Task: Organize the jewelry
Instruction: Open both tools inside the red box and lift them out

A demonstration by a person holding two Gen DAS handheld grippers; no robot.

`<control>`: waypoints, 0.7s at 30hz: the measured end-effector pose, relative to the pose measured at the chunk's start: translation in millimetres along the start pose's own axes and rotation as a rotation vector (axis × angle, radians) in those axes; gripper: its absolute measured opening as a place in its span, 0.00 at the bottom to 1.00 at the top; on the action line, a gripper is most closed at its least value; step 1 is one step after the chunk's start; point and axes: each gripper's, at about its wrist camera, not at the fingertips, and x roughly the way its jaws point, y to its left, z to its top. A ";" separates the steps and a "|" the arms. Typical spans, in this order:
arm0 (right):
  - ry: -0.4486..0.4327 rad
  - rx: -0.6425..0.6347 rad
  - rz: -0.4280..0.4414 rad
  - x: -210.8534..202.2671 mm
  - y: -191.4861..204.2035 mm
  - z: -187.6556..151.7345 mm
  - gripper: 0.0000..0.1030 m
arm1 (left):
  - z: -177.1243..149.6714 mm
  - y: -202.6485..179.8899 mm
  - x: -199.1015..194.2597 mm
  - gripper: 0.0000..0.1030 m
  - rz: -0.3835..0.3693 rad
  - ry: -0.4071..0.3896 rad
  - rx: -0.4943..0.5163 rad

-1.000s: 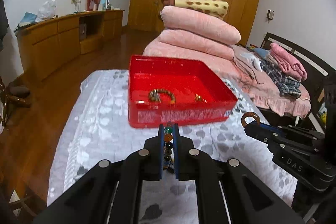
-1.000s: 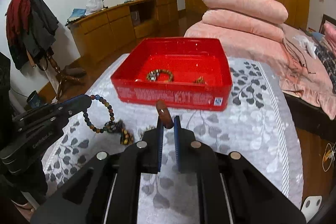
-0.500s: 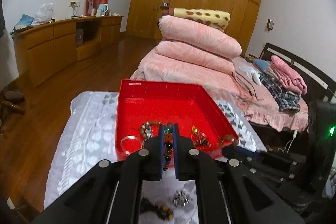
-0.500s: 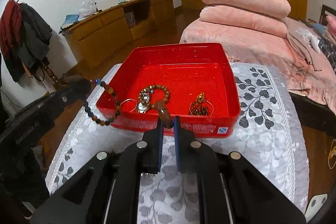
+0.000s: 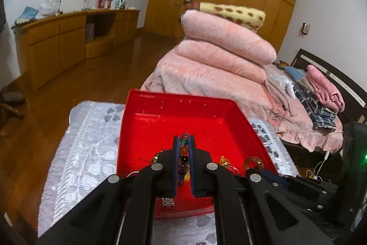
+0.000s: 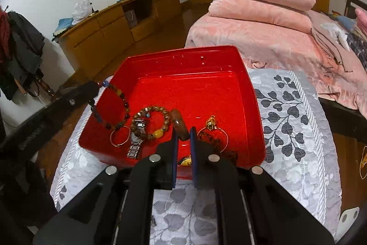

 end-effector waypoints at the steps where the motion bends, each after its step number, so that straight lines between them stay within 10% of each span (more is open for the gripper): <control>1: 0.006 0.005 -0.001 3.7 -1.1 0.2 0.08 | -1.2 1.3 5.3 0.07 0.006 0.010 0.000; 5: 0.016 0.012 -0.018 10.6 -4.2 -1.7 0.17 | -5.6 4.4 19.3 0.08 0.025 0.051 0.005; 10: -0.016 0.005 -0.034 -1.8 -5.2 -4.8 0.25 | -9.0 7.0 8.3 0.40 0.028 0.037 0.001; 21: -0.067 -0.031 -0.014 -48.8 5.1 -60.0 0.31 | -48.4 19.1 -64.4 0.51 0.052 -0.037 0.032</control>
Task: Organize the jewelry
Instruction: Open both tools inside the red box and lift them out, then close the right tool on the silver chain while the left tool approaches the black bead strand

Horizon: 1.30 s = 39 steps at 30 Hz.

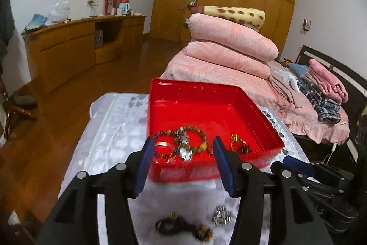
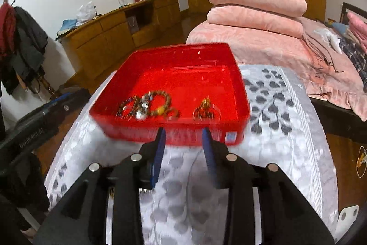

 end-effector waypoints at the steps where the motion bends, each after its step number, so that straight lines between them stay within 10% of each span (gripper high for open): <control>1: 0.003 0.001 0.007 -2.1 0.8 -5.7 0.31 | -4.4 2.9 -2.9 0.51 0.003 0.005 -0.004; 15: 0.116 -0.030 0.058 19.7 27.5 -54.2 0.31 | -68.3 21.1 1.2 0.51 0.070 0.124 -0.007; 39: 0.197 -0.101 0.039 60.9 62.2 -54.8 0.36 | -76.6 32.7 10.0 0.55 0.102 0.152 -0.026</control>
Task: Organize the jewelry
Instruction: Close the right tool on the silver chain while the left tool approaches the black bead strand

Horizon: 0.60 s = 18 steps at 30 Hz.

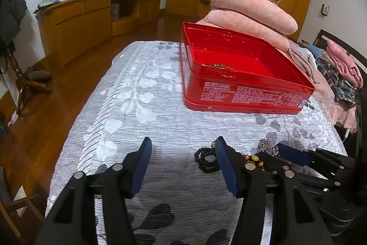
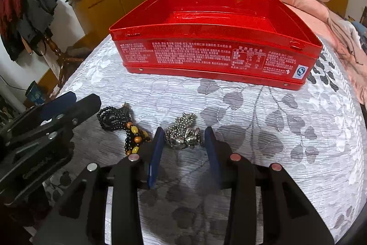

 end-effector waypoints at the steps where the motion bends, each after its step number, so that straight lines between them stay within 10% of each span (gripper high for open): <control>1: -0.001 -0.007 -0.007 0.7 1.4 0.1 0.35 | -0.3 -0.1 0.2 0.55 -0.001 0.001 0.001; 18: -0.024 0.006 -0.028 -15.1 -14.8 -13.5 0.28 | -4.0 -8.2 4.3 0.59 -0.026 0.029 0.014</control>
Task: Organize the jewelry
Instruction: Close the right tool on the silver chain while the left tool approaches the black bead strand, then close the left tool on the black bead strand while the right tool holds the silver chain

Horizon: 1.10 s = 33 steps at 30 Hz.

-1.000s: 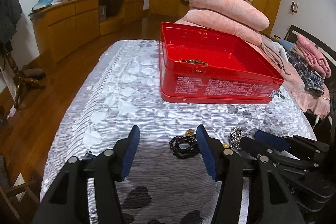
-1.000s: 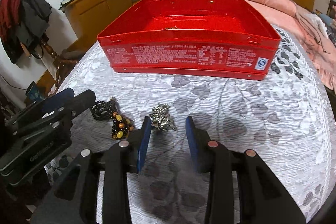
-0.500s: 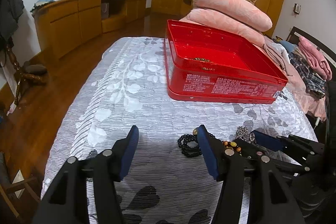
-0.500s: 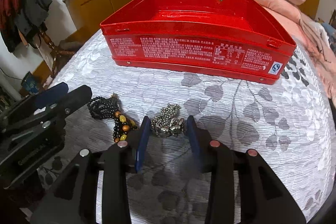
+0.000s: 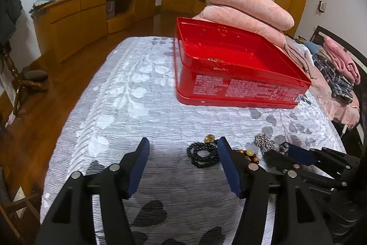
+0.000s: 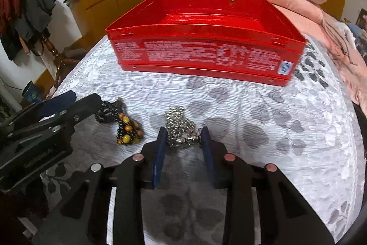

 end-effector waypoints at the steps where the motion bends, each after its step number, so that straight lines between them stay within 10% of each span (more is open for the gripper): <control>1: -0.002 0.003 -0.004 -2.5 -2.4 -1.2 0.28 | -0.5 -1.7 1.0 0.59 -0.006 0.005 0.001; 23: -0.008 0.039 0.008 -18.4 -26.0 -18.7 0.28 | -6.1 -39.0 17.1 0.69 -0.060 0.072 -0.003; 27: -0.010 0.044 0.013 -19.4 -27.2 -18.6 0.28 | -7.2 -39.8 15.6 0.51 -0.068 0.065 0.004; 29: -0.012 0.042 0.014 -20.4 -26.7 -18.8 0.28 | -7.8 -37.1 17.3 0.19 -0.056 0.078 0.000; 33: -0.010 0.029 0.026 -21.1 -22.9 -19.2 0.29 | -8.8 -25.9 16.0 0.13 -0.097 0.082 -0.034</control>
